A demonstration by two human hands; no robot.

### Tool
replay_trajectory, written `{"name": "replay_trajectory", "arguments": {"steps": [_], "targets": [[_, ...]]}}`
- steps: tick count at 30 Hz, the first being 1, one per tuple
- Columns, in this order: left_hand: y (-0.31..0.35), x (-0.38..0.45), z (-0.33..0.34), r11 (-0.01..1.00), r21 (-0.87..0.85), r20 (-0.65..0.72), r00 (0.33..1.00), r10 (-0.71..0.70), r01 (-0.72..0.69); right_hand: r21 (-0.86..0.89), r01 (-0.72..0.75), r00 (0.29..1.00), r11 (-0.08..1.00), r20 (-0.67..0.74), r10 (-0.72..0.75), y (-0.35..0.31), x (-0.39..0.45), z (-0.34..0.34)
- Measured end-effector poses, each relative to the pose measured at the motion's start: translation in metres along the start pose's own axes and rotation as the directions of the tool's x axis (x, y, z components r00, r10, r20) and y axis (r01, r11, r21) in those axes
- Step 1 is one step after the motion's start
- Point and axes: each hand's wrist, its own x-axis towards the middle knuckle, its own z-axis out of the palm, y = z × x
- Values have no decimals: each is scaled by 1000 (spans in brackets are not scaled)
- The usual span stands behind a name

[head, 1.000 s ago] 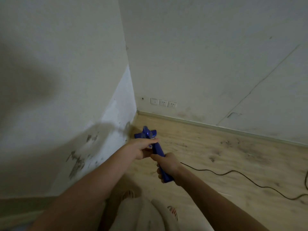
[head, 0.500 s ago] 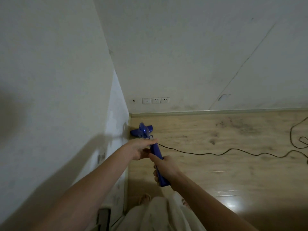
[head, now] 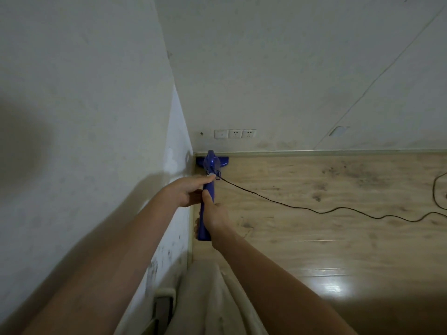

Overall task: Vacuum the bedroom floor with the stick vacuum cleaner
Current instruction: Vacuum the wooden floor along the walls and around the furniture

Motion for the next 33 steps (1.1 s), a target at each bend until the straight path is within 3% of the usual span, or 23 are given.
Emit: {"name": "replay_trajectory", "arguments": {"steps": [4,8,14,24,33], "targets": [[-10,-2,-15,1000,0,23,999,-23,23,-82,-2,1000,997,3,3,7,-6,9],[-25,-9,2,999,-39,128,992,-19,25,-197,-17,1000,980,-28,12,12,-18,-22],[-32,-20,19,994,112,292,956,-20,-13,-280,-58,998,958,-32,51,9,-48,-61],[-17,-6,17,996,-65,102,992,69,-62,-270,33,999,962,-5,-35,-6,-9,-35],[-4,-8,5,997,0,23,997,80,-80,-202,45,999,978,29,-40,-9,-4,-14]]}}
